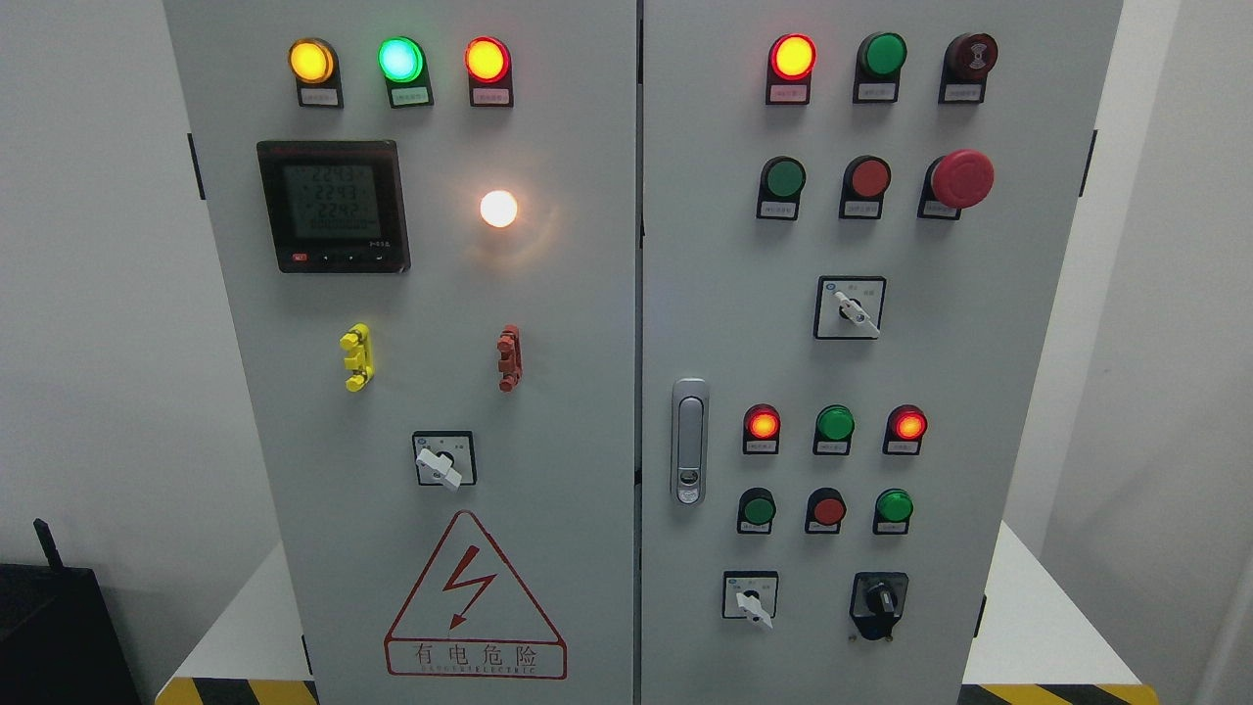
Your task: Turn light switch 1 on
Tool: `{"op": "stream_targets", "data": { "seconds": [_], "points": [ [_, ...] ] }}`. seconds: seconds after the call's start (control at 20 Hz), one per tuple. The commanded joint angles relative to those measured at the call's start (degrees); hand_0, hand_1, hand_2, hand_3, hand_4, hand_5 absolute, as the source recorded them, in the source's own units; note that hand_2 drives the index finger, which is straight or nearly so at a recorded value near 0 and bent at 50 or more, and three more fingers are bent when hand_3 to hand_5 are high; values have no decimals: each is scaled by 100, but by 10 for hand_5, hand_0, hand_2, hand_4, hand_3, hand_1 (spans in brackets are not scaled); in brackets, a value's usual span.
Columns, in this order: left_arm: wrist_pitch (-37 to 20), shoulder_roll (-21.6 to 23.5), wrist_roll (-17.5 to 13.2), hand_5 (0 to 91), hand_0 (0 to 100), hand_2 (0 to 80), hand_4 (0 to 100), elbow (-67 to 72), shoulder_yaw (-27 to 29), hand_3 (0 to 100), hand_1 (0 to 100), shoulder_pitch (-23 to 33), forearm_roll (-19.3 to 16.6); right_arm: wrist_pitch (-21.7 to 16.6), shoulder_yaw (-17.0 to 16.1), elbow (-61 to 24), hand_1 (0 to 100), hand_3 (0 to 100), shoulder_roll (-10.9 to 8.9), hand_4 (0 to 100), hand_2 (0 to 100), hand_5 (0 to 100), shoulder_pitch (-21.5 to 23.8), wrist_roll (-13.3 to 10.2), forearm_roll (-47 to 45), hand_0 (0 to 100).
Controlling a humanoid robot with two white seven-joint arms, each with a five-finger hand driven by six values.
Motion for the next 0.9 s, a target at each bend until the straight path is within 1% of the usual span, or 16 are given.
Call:
{"op": "stream_targets", "data": {
  "seconds": [0.0, 0.05, 0.15, 0.2, 0.25, 0.4, 0.45, 0.55, 0.6, 0.65, 0.8, 0.85],
  "points": [
    [4, 74, -10, 0, 164, 33, 134, 3547, 205, 54, 13, 119, 14, -7, 6, 0, 389, 0, -1, 0, 0, 0, 2, 4, -1, 120],
    [47, 135, -27, 0, 184, 25, 126, 3960, -40, 42, 12, 110, 14, 1, -3, 0, 389, 0, -1, 0, 0, 0, -7, 4, -1, 120],
    [83, 320, -63, 0, 204, 0, 93, 4769, -707, 5, 19, 84, 23, 2, -3, 0, 389, 0, -1, 0, 0, 0, 2, 4, -1, 120],
    [74, 355, -106, 0, 215, 0, 70, 5112, -1032, 0, 42, 66, 23, 2, -3, 0, 389, 0, 7, 0, 0, 0, 2, 4, -1, 120],
    [83, 364, -141, 0, 220, 0, 68, 5403, -1296, 0, 44, 40, 23, 2, -3, 0, 389, 0, -1, 0, 0, 0, 2, 4, -1, 120],
    [188, 294, -177, 0, 244, 0, 22, 5993, -1904, 0, 47, -57, 5, 2, -3, 0, 389, 0, -1, 0, 0, 0, 2, 4, -1, 120],
    [275, 277, -177, 0, 247, 0, 14, 6134, -2167, 0, 48, -101, -21, 2, -3, 0, 389, 0, -1, 0, 0, 0, 2, 4, -1, 120],
    [539, 189, -160, 0, 249, 0, 0, 6319, -2887, 0, 35, -110, -30, 2, -3, 0, 389, 0, -1, 0, 0, 0, 2, 4, -1, 120],
    [653, 180, -159, 0, 252, 0, 0, 6337, -3107, 0, 18, -119, -30, 2, -3, 0, 389, 0, -1, 0, 0, 0, 2, 4, 8, 120],
    [741, 171, -168, 0, 257, 0, 0, 6346, -3197, 0, 0, -119, -30, 2, -3, 0, 389, 0, -1, 0, 0, 0, 2, 4, -1, 120],
    [1110, 84, -221, 0, 265, 0, 0, 6355, -3224, 0, 0, -259, -74, 2, -3, 0, 389, 0, -1, 0, 0, 0, 2, 4, -1, 120],
    [1285, 22, -334, 0, 267, 0, 0, 6355, -3302, 0, 0, -303, -187, 2, 6, 0, 389, 0, -1, 0, 0, 0, 2, 4, -1, 120]
  ]
}}
